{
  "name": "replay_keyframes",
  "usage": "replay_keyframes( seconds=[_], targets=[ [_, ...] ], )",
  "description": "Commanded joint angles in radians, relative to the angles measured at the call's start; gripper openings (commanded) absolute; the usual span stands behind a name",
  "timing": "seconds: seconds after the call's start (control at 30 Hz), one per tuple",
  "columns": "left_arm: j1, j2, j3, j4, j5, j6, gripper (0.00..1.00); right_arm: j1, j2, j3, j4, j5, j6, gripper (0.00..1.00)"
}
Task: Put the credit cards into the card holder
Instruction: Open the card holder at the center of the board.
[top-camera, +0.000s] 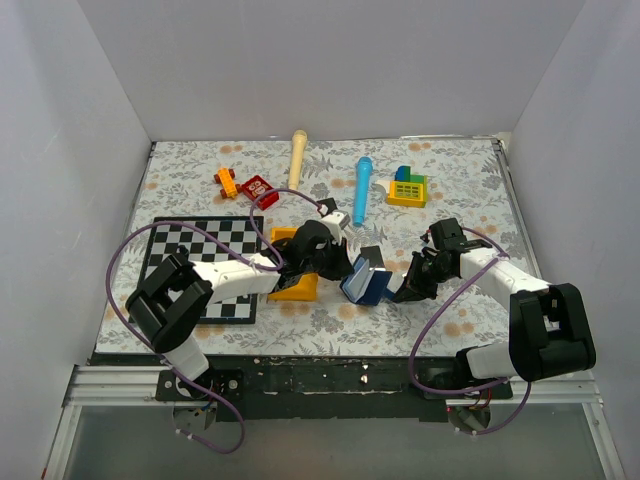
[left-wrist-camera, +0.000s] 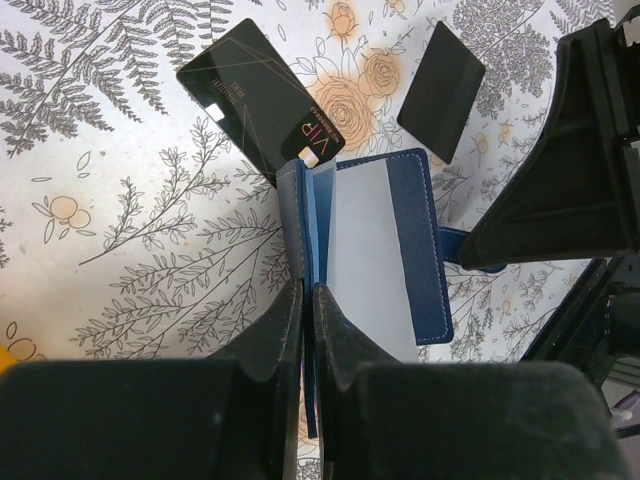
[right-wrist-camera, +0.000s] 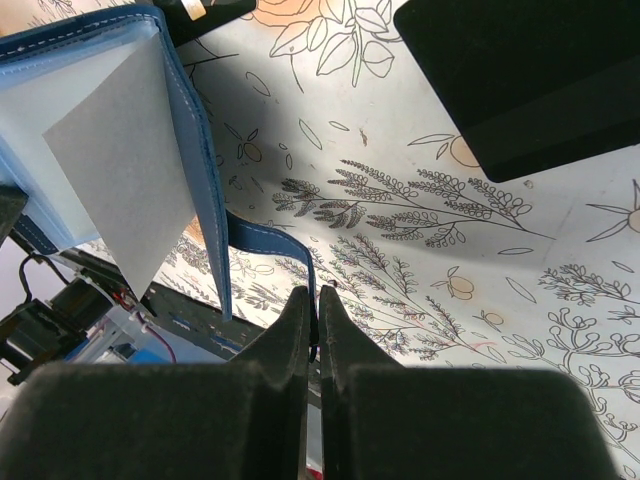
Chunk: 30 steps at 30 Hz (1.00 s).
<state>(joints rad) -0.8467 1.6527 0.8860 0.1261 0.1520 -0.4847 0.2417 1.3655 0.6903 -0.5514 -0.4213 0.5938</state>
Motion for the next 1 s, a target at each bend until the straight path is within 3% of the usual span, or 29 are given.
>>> replay_keyframes(
  seconds=[0.0, 0.17, 0.33, 0.43, 0.63, 0.97],
  targets=[
    [-0.002, 0.009, 0.037, 0.029, 0.041, -0.008, 0.00, -0.005, -0.009, 0.017, -0.004, -0.001, -0.015, 0.01],
    [-0.002, 0.013, 0.039, 0.043, 0.066, -0.012, 0.00, -0.005, -0.023, 0.020, -0.012, 0.007, -0.022, 0.03],
    [-0.003, -0.013, 0.039, 0.027, 0.041, 0.009, 0.00, -0.005, -0.072, 0.037, -0.045, 0.061, -0.031, 0.24],
    [-0.006, -0.034, 0.044, 0.000, 0.015, 0.027, 0.00, -0.005, -0.114, 0.061, -0.076, 0.090, -0.034, 0.29],
    [-0.041, -0.071, 0.070, -0.058, -0.052, 0.070, 0.00, -0.005, -0.193, 0.106, -0.097, 0.110, -0.043, 0.30],
    [-0.084, -0.068, 0.094, -0.075, -0.068, 0.064, 0.00, -0.005, -0.267, 0.060, 0.015, 0.023, -0.019, 0.28]
  ],
)
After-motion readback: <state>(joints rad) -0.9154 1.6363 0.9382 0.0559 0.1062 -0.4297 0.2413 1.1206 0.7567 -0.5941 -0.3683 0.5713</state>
